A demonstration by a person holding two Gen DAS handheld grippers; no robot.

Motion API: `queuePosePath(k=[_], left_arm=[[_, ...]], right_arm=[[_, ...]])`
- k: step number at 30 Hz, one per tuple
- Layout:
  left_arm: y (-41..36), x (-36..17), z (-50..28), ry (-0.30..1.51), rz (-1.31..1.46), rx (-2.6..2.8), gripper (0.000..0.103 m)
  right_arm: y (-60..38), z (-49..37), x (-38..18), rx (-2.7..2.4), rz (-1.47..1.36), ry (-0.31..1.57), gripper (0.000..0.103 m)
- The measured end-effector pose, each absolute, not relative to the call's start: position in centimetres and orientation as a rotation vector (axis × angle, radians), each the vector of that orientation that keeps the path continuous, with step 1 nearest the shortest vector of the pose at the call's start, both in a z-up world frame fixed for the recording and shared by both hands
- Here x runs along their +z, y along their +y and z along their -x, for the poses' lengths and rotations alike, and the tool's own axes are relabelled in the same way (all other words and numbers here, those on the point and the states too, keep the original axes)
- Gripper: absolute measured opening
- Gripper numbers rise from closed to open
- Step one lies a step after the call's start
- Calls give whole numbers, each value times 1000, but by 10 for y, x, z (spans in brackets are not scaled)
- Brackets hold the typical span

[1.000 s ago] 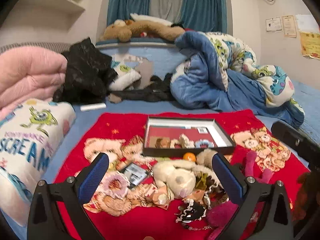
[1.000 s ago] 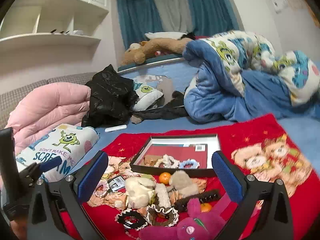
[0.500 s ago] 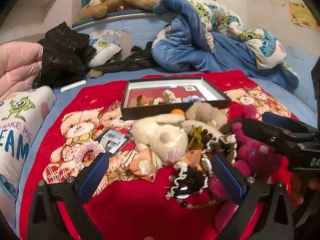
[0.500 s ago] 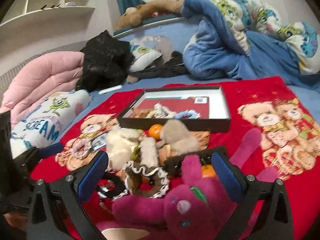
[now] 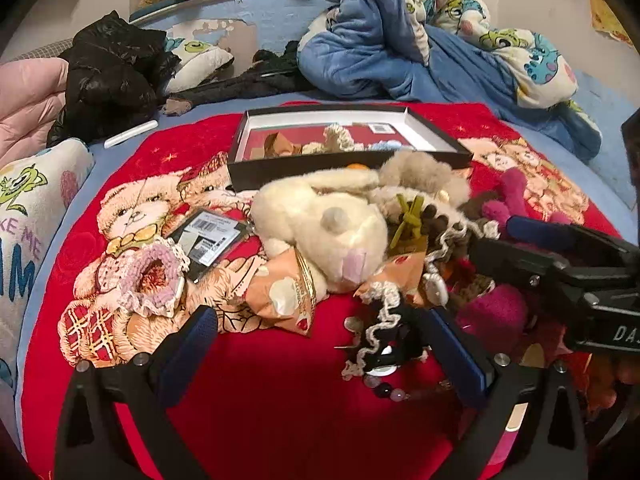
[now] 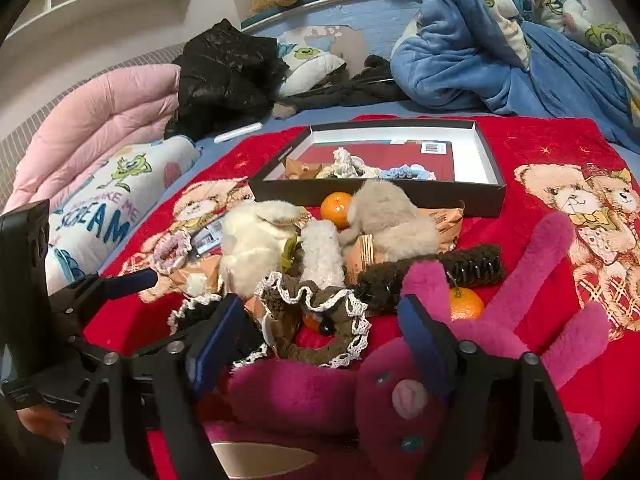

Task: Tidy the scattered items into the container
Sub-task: 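Close right tool on brown lace scrunchie while left tool approaches black lace scrunchie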

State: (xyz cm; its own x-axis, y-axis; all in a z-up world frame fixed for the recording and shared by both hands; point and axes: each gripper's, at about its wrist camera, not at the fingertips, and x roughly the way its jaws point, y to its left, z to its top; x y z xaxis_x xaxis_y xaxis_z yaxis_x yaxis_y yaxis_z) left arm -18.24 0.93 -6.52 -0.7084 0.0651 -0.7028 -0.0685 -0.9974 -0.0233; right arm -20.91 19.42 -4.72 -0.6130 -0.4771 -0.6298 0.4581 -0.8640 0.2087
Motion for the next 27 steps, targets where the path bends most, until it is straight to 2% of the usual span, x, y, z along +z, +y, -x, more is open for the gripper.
queuePosePath(k=[3, 10, 12, 14, 17, 27], left_arm=[[7, -73, 186, -7, 1200, 2833, 103], [-3, -91, 198, -65, 1295, 2824, 103], [-7, -96, 201, -106, 1313, 2807, 103], [-8, -96, 201, -117, 1311, 2807, 103], [-6, -99, 202, -92, 1327, 2805, 103], [-7, -101, 204, -109, 1324, 2789, 103]], right_arm=[[192, 210, -49, -2435, -957, -26, 74], [189, 212, -52, -2447, -959, -6, 55], [189, 212, -52, -2446, -959, -5, 49], [188, 212, -53, -2450, -968, 2, 39], [189, 213, -55, -2463, -974, 8, 31], [195, 212, -52, -2468, -968, -32, 14]])
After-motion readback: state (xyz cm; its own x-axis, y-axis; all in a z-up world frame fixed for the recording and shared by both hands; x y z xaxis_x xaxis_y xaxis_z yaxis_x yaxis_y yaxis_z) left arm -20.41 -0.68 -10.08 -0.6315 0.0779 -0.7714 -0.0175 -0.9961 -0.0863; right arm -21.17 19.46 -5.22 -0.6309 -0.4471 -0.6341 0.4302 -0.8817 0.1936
